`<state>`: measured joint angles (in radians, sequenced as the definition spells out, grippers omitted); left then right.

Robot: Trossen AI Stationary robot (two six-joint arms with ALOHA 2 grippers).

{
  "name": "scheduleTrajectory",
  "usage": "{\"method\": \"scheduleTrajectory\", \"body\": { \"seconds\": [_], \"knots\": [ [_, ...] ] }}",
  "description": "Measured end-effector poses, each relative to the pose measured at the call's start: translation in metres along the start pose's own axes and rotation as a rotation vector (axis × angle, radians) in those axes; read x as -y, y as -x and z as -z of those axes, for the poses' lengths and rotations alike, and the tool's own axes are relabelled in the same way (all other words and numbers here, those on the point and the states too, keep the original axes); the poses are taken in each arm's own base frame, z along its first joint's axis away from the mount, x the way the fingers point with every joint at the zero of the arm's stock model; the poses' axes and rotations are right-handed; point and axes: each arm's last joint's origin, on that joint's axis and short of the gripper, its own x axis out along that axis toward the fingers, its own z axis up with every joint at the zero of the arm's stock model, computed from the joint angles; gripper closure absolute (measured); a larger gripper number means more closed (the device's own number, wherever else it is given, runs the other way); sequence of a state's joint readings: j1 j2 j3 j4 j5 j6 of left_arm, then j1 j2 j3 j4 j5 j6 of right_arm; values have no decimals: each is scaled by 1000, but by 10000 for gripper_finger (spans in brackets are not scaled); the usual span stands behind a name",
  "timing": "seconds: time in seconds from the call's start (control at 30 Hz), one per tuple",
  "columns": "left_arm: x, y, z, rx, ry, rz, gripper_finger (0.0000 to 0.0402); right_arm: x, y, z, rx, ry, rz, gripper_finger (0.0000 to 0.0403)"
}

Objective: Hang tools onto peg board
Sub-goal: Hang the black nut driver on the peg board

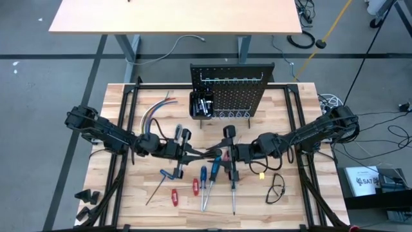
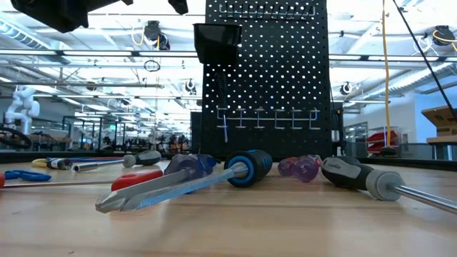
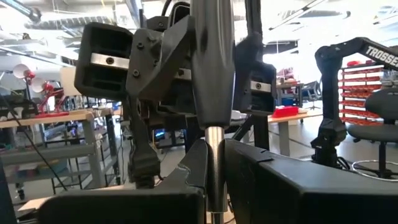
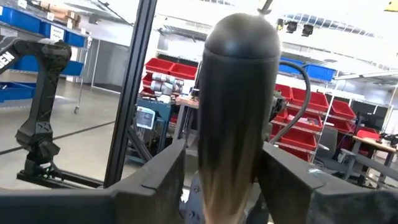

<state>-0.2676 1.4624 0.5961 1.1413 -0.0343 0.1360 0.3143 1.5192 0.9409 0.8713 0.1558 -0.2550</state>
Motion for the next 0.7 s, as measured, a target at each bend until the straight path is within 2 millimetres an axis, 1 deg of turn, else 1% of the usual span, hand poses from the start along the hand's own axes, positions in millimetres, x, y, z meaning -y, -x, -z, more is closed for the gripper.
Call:
{"method": "scheduleTrajectory", "body": {
  "seconds": [0.13,0.17,0.3,0.4,0.47,0.57,0.7],
  "knots": [
    [0,0,1,-6,-2,-1,372,0,0,0,1,-2,6,285],
    [0,0,0,-5,-1,-1,365,0,0,0,1,-2,13,288],
    [-1,0,2,-33,-1,-46,315,2,0,0,-9,0,58,288],
    [-2,3,9,-170,-32,-92,277,4,1,-1,-34,-1,138,288],
    [-5,8,8,-259,-58,-155,259,7,3,-4,-63,5,196,288],
    [-9,19,-1,-358,-86,-235,243,12,9,-10,-128,48,275,288],
    [-10,39,-19,-455,-119,-185,239,16,15,-9,-245,94,382,288]
  ]
}}
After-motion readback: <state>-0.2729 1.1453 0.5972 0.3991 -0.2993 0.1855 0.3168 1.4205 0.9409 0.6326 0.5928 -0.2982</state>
